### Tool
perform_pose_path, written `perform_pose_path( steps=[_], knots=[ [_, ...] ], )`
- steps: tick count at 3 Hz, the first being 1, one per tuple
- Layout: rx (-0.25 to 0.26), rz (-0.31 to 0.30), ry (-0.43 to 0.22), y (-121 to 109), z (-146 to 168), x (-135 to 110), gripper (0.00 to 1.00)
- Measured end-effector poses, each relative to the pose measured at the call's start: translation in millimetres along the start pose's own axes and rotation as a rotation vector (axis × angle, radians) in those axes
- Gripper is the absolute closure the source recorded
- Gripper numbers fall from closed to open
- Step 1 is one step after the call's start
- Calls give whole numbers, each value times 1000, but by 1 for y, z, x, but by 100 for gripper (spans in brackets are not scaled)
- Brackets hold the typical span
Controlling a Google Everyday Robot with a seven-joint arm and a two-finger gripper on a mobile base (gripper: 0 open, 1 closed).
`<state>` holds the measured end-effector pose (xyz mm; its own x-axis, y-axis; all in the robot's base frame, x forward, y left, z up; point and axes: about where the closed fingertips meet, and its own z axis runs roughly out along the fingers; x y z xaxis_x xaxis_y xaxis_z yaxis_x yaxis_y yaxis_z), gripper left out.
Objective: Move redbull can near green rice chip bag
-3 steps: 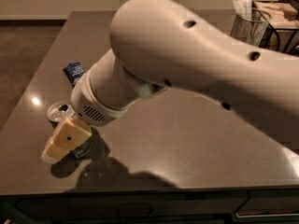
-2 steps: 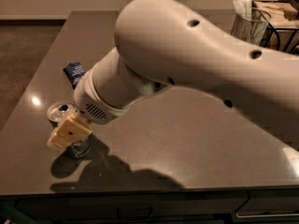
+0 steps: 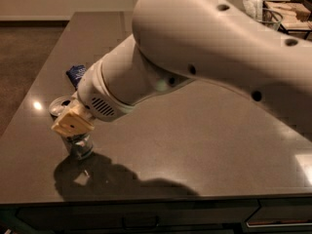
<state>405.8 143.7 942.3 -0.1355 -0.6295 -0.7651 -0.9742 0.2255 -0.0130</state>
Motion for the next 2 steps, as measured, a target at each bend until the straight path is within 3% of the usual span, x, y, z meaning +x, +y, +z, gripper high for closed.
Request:
perform_pose_path(
  steps=[1,2],
  knots=[
    [21,30,3,-13,-10,6,95],
    [82,105,50,-47,-21,32,100]
  ],
)
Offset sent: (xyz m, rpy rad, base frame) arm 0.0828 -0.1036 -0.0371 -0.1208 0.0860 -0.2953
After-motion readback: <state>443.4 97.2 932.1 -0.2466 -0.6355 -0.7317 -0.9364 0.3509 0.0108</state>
